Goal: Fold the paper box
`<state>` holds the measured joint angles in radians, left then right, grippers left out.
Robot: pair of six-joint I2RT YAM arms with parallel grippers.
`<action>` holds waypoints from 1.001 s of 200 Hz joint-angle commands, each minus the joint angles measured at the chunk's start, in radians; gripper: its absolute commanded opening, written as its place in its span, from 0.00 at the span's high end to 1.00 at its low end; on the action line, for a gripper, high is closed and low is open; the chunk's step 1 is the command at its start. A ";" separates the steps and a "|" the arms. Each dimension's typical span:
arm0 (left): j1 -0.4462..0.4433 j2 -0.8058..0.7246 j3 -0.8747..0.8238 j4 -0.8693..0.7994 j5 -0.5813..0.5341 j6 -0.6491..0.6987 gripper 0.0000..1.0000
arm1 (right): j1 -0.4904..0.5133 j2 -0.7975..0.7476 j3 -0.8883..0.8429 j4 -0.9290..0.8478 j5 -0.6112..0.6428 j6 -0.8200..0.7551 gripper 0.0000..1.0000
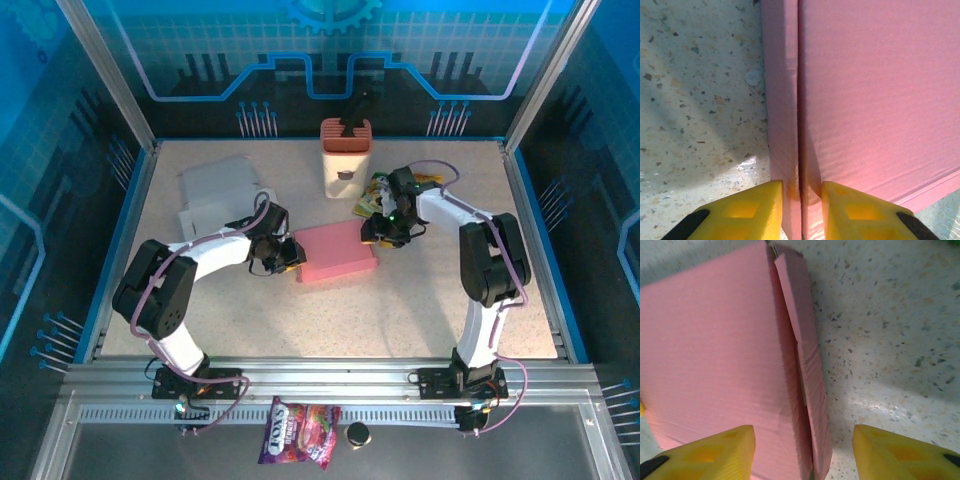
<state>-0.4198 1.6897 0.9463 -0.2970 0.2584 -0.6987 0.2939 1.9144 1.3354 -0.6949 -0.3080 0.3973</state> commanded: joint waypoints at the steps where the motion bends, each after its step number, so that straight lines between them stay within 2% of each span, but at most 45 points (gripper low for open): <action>1: 0.004 0.021 0.025 -0.040 -0.006 0.032 0.73 | 0.028 0.038 0.024 -0.026 -0.038 -0.065 0.54; 73: 0.004 0.037 0.031 -0.054 -0.012 0.064 0.73 | 0.057 0.050 -0.032 -0.014 0.013 -0.051 0.74; 121: 0.005 0.052 0.037 -0.056 -0.011 0.083 0.74 | 0.060 0.010 -0.065 -0.012 0.027 -0.039 0.83; 160: -0.002 0.050 0.026 -0.047 0.014 0.088 0.79 | 0.065 -0.048 -0.117 -0.026 0.040 -0.031 0.85; 200: -0.055 0.018 0.007 -0.076 0.008 0.082 0.80 | 0.061 -0.179 -0.250 -0.015 0.059 -0.017 0.71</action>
<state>-0.4400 1.7187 0.9665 -0.3172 0.2630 -0.6258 0.3420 1.8168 1.1641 -0.6628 -0.2825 0.3729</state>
